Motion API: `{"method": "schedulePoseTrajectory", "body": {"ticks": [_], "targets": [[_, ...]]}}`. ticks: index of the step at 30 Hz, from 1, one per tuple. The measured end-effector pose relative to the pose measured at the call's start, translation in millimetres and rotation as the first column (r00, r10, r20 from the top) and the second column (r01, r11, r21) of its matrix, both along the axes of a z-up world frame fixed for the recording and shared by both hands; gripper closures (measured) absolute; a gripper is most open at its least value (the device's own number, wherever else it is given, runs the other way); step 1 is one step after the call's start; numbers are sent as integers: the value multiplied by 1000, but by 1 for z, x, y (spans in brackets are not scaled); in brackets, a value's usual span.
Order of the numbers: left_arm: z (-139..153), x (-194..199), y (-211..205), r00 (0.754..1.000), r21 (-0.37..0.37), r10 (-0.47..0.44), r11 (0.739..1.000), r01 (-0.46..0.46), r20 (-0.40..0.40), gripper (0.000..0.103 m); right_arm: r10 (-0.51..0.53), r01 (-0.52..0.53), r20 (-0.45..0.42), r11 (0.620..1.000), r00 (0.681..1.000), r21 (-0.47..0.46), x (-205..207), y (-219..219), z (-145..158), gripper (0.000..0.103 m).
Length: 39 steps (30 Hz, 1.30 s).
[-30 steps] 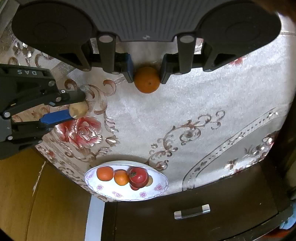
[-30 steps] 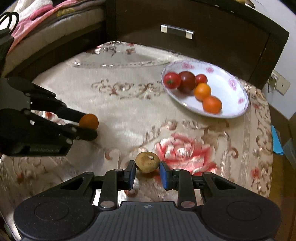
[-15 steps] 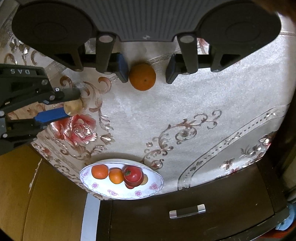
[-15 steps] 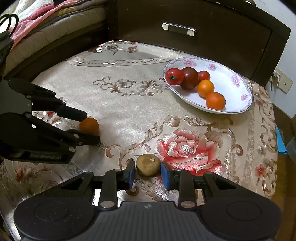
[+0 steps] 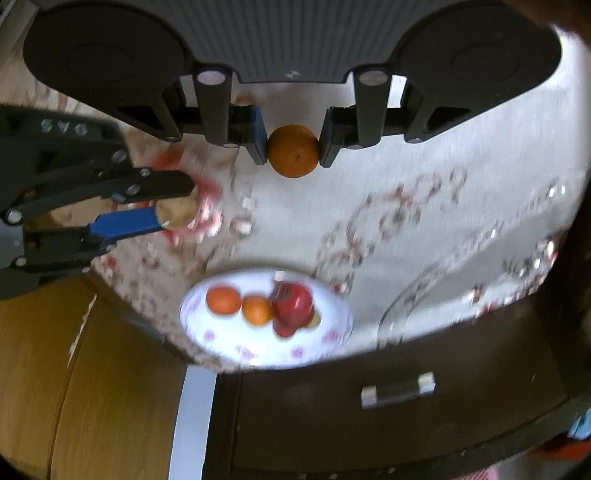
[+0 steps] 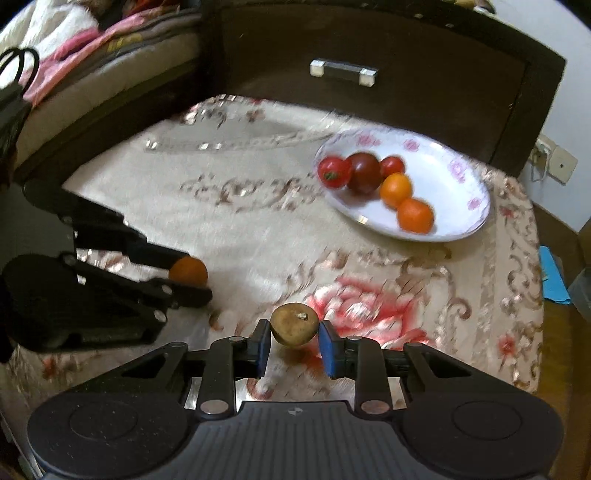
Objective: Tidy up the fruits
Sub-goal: 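Lift the orange with left tool while right tool carries brown fruit toward bowl, then lower both fruits into the white bowl and open both tools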
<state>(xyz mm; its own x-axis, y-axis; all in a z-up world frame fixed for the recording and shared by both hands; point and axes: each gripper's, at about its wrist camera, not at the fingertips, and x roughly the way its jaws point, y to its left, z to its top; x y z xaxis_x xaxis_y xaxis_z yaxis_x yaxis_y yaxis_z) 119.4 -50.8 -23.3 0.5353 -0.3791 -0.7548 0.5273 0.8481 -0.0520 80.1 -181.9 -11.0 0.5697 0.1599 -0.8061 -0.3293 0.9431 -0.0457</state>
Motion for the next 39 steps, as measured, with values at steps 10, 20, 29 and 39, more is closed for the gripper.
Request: {"method": "schedulePoseTrajectory", "body": {"ticks": [10,20,29,39], "targets": [[32,48,-33,996,-26,22,999,-20,82,65,-101,97,107,994,989,43,35,-25,29,81],[33,90,-59,994,-35,45,999,-42,99,66,-180,173,146,983,973,62,79,-53,31,81],[21,113,-69,994,-35,51,998,-48,96,67,-211,204,146,977,966,66,109,-68,20,80],[17,121,-75,994,-44,57,998,-53,93,66,-237,224,130,969,963,106,122,-80,14,77]]}}
